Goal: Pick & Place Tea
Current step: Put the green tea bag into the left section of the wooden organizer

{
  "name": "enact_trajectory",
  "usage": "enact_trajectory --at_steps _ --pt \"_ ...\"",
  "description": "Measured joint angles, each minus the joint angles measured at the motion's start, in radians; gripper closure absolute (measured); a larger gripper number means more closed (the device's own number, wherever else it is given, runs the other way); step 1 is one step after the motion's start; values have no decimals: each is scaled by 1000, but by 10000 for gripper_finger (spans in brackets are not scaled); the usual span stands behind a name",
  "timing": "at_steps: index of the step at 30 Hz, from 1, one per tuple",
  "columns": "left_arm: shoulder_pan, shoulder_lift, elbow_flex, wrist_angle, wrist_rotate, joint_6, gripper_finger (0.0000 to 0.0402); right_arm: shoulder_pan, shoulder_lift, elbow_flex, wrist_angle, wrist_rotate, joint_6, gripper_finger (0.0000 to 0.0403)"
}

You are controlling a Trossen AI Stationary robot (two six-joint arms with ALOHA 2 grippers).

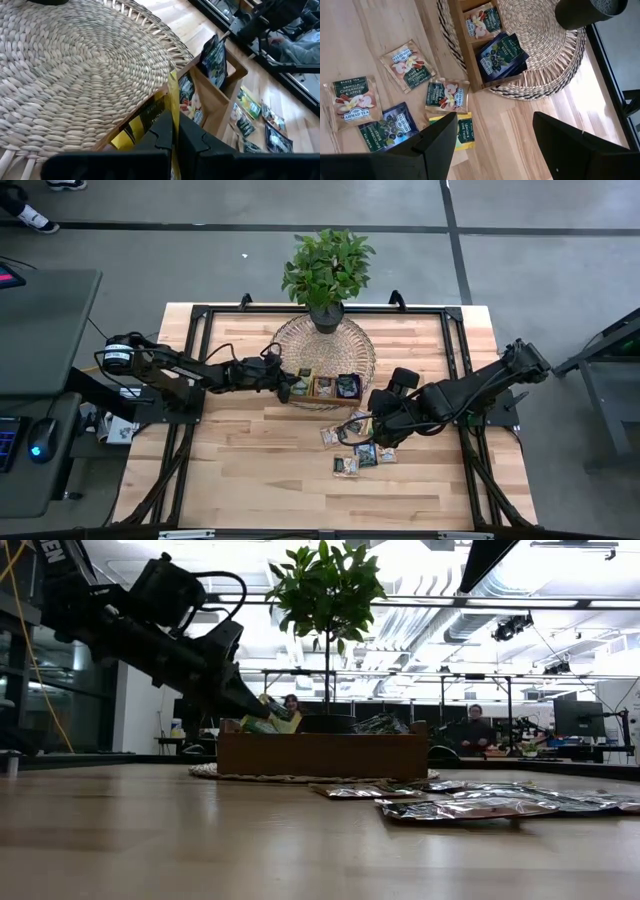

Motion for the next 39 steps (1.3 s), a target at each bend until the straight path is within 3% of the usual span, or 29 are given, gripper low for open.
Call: enact_trajectory --at_steps 7,17,21,25,29,33,39 --pt "0 0 0 0 -1 11 378 0 0 0 5 0 0 147" --pt "0 0 6 53 -2 39 260 0 0 0 19 -1 1 147" --pt "0 0 26 53 46 4 242 0 0 0 19 -13 6 147" --pt "-27 0 77 53 132 -26 262 0 0 0 28 -19 36 147" --pt "-96 0 133 -8 132 12 323 0 1 0 81 -24 44 147" --pt "-160 0 169 -72 77 52 391 0 1 -2 170 -26 37 147" --pt "-191 0 172 -216 -88 -2 389 0 2 -105 291 -72 41 147"
